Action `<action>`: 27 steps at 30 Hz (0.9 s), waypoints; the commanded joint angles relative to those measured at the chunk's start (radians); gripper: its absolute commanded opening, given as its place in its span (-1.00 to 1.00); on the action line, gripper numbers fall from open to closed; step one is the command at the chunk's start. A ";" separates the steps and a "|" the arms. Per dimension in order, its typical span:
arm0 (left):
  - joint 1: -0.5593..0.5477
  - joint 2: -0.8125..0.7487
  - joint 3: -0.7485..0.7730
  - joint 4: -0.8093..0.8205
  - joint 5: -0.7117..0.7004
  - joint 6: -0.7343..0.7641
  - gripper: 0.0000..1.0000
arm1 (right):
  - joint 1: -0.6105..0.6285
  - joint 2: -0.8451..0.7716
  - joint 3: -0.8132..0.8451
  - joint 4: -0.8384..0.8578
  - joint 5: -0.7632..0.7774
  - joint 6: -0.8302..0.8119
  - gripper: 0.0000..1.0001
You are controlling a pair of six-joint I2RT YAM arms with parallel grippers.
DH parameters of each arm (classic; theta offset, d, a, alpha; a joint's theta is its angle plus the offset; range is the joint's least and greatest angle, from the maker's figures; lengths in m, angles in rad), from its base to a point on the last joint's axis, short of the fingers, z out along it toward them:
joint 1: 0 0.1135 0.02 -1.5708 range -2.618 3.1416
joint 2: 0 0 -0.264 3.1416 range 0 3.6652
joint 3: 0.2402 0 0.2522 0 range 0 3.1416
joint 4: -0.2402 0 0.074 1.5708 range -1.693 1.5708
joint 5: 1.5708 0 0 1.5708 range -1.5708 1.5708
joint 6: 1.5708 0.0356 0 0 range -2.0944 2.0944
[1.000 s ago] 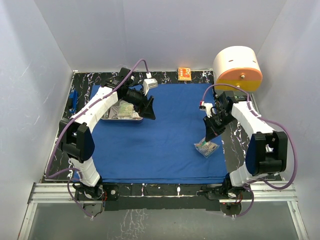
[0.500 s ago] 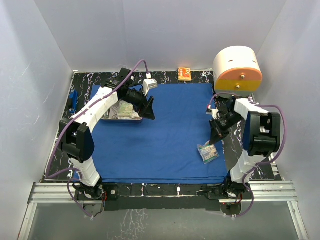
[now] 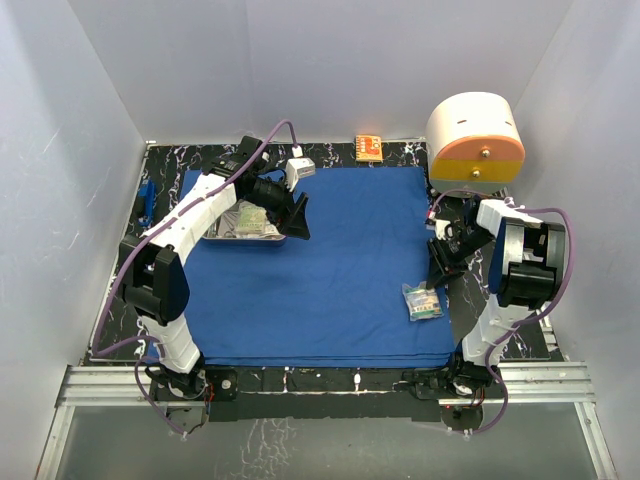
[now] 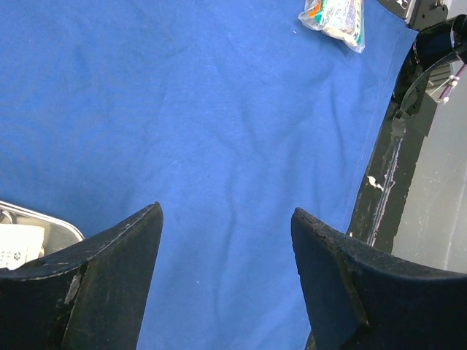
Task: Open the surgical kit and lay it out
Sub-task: Place the medical item in the surgical kit.
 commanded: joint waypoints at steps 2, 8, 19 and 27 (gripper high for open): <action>-0.003 -0.021 -0.007 -0.001 0.009 0.003 0.40 | -0.002 -0.001 -0.001 0.008 0.030 0.018 -0.26; -0.003 -0.038 -0.018 0.005 0.001 0.004 0.42 | 0.001 -0.071 0.072 -0.088 -0.075 -0.184 0.25; -0.003 -0.064 -0.044 0.014 -0.028 0.018 0.43 | 0.141 -0.295 0.010 -0.015 0.065 -0.338 0.40; -0.003 -0.091 -0.083 0.069 -0.103 -0.015 0.43 | 0.399 -0.419 -0.134 0.118 0.260 -0.301 0.57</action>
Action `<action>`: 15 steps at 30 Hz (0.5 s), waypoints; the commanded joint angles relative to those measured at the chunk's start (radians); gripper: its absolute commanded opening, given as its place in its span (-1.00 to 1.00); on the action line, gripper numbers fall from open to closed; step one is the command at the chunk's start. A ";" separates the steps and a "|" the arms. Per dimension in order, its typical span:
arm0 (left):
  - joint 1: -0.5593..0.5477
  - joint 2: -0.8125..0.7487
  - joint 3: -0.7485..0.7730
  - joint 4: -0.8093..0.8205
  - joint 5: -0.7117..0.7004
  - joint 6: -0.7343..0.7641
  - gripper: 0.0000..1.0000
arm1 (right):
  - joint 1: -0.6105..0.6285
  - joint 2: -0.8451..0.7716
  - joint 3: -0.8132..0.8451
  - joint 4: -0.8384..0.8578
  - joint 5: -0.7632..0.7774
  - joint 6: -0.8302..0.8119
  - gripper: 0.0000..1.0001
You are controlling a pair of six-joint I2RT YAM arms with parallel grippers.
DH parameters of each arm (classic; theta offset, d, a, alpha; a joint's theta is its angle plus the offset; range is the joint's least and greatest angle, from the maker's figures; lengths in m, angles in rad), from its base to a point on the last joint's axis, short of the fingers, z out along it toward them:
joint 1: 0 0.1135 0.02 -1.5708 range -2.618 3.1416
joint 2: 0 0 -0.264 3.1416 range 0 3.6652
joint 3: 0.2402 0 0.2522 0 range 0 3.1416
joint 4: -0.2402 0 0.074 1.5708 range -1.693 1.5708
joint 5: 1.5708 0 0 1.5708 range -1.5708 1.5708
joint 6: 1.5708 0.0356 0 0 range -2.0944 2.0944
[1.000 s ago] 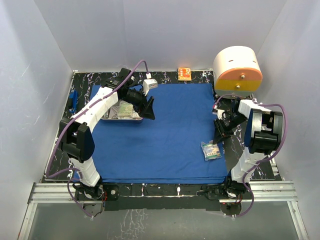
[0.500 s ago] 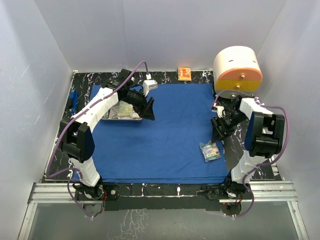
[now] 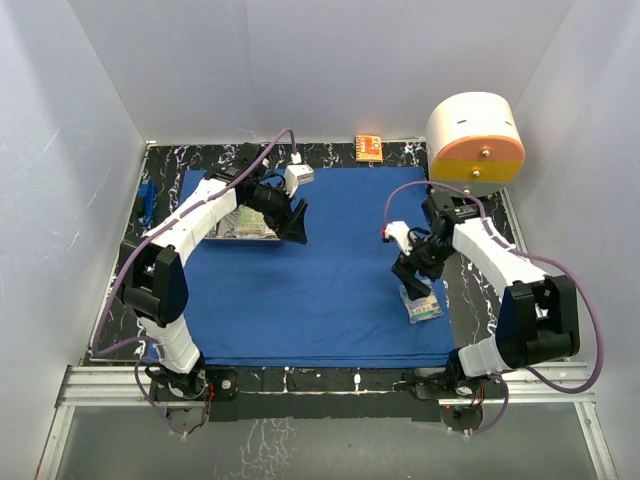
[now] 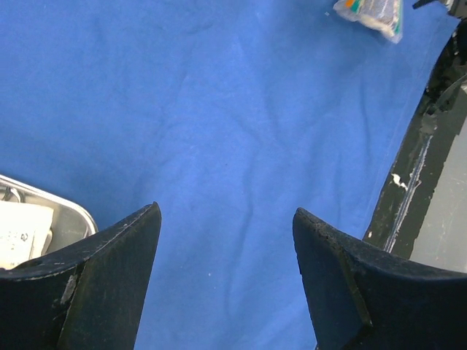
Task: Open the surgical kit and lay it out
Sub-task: Place the medical item in the surgical kit.
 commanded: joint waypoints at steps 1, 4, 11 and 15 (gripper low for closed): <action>-0.003 -0.088 -0.029 0.033 -0.053 -0.014 0.44 | 0.088 -0.031 -0.050 0.089 0.139 0.006 0.57; -0.003 -0.094 -0.039 0.038 -0.066 -0.014 0.44 | 0.138 -0.028 -0.079 0.114 0.187 0.025 0.52; -0.003 -0.095 -0.042 0.041 -0.070 -0.014 0.44 | 0.178 -0.015 -0.148 0.160 0.273 0.066 0.24; -0.003 -0.090 -0.034 0.035 -0.070 -0.013 0.44 | 0.191 -0.001 -0.153 0.177 0.272 0.131 0.03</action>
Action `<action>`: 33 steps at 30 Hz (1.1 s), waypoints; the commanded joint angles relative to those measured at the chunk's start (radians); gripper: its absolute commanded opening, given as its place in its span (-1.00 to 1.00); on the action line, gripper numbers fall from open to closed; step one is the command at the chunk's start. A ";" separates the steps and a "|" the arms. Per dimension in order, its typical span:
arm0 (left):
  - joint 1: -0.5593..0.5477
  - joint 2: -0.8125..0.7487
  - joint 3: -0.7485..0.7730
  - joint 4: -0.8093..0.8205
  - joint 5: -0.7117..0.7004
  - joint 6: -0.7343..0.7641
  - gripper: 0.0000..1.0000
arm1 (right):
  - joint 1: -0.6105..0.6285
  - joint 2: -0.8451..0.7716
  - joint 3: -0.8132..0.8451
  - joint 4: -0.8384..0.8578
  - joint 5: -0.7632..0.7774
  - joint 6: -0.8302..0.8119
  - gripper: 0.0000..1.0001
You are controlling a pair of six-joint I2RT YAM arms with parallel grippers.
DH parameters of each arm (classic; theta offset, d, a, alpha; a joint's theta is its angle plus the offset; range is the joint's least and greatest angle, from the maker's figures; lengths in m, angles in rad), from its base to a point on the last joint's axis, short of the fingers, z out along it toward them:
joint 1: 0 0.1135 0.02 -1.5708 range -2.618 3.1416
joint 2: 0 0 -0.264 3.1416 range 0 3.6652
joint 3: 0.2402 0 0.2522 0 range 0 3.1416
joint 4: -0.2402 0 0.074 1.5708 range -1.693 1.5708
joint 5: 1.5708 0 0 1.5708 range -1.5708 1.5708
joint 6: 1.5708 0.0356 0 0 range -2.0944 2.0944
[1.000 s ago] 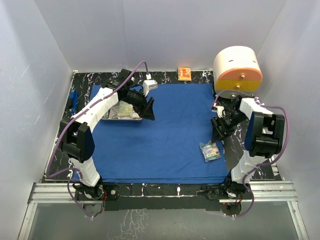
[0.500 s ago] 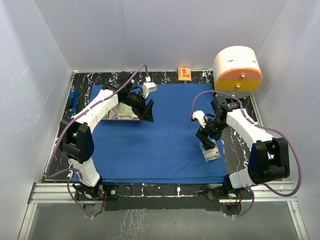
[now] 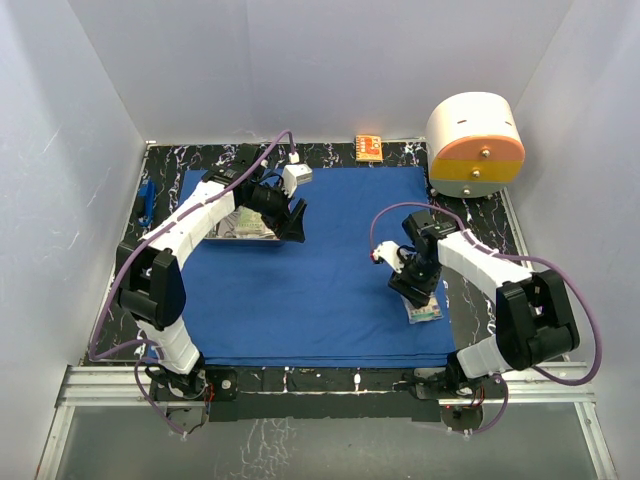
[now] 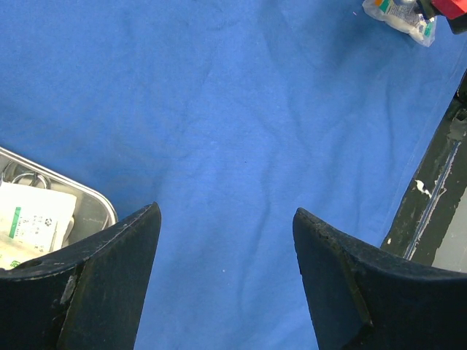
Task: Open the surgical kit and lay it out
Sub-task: Place the medical item in the surgical kit.
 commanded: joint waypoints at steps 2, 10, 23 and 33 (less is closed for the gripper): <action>-0.003 -0.061 0.006 -0.011 0.004 0.001 0.44 | 0.019 0.011 0.001 0.058 0.026 0.107 -0.06; -0.003 -0.074 -0.003 -0.010 -0.006 0.010 0.45 | 0.036 0.046 -0.001 0.058 0.005 0.214 -0.28; -0.003 -0.100 -0.020 -0.006 -0.009 0.018 0.46 | 0.053 0.104 0.051 0.040 0.078 0.356 -0.37; -0.003 -0.104 -0.023 -0.006 -0.013 0.018 0.46 | 0.053 0.123 0.115 0.009 0.103 0.436 -0.36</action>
